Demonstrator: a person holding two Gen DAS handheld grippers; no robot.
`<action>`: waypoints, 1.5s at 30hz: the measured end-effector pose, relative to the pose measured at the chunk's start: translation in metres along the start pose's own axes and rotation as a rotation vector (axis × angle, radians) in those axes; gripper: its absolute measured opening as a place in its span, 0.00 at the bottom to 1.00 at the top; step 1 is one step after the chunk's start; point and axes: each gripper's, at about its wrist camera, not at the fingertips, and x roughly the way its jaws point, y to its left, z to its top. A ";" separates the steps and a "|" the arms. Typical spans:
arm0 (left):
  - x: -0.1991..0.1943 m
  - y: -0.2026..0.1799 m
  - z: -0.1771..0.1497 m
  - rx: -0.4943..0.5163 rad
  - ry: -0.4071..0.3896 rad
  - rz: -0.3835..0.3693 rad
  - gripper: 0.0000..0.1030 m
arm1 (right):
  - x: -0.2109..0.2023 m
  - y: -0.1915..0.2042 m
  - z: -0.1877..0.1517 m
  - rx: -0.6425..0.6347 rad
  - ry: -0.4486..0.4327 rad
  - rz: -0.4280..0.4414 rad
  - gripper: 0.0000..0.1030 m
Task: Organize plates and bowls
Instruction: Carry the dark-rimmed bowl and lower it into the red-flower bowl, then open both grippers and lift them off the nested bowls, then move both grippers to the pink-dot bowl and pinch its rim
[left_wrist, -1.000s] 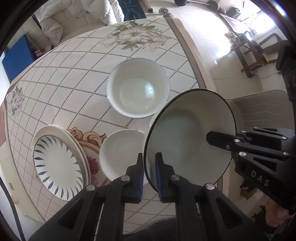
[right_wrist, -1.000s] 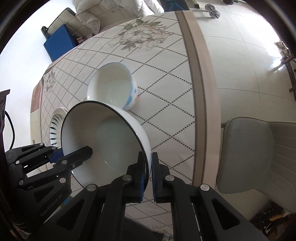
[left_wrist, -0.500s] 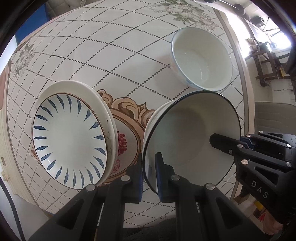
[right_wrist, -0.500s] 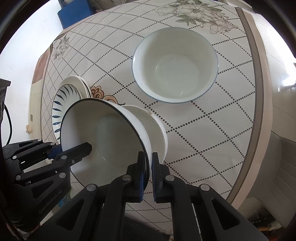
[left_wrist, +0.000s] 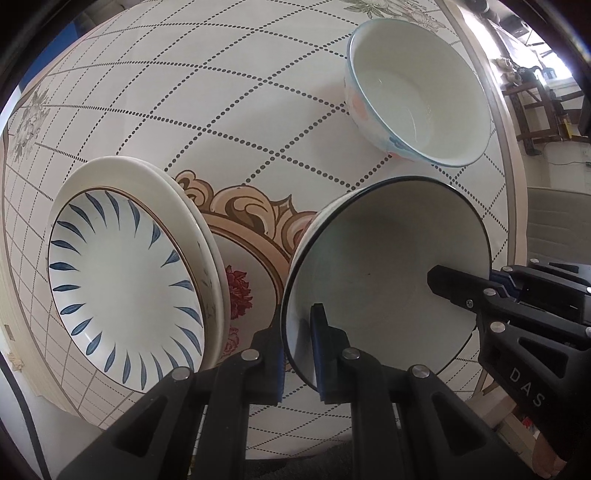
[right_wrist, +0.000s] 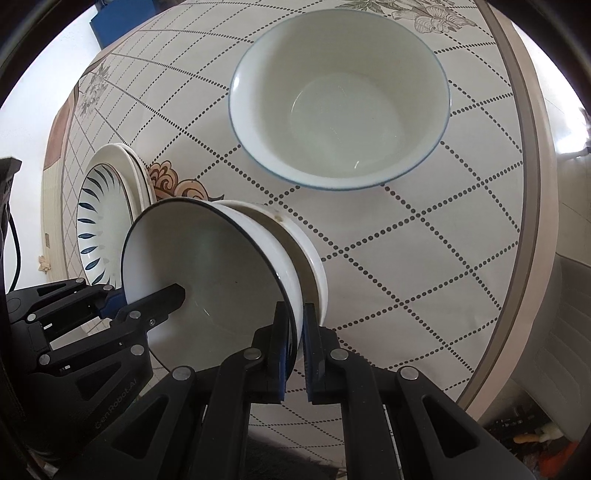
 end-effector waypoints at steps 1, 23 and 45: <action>0.000 0.000 0.000 0.000 0.005 -0.004 0.11 | 0.000 0.000 0.000 0.002 0.003 0.001 0.08; -0.001 -0.011 -0.010 -0.021 -0.005 0.015 0.11 | -0.014 -0.009 -0.016 0.067 -0.026 -0.006 0.08; -0.071 0.008 0.006 -0.129 -0.100 -0.138 0.42 | -0.079 -0.043 -0.003 0.124 -0.169 0.020 0.31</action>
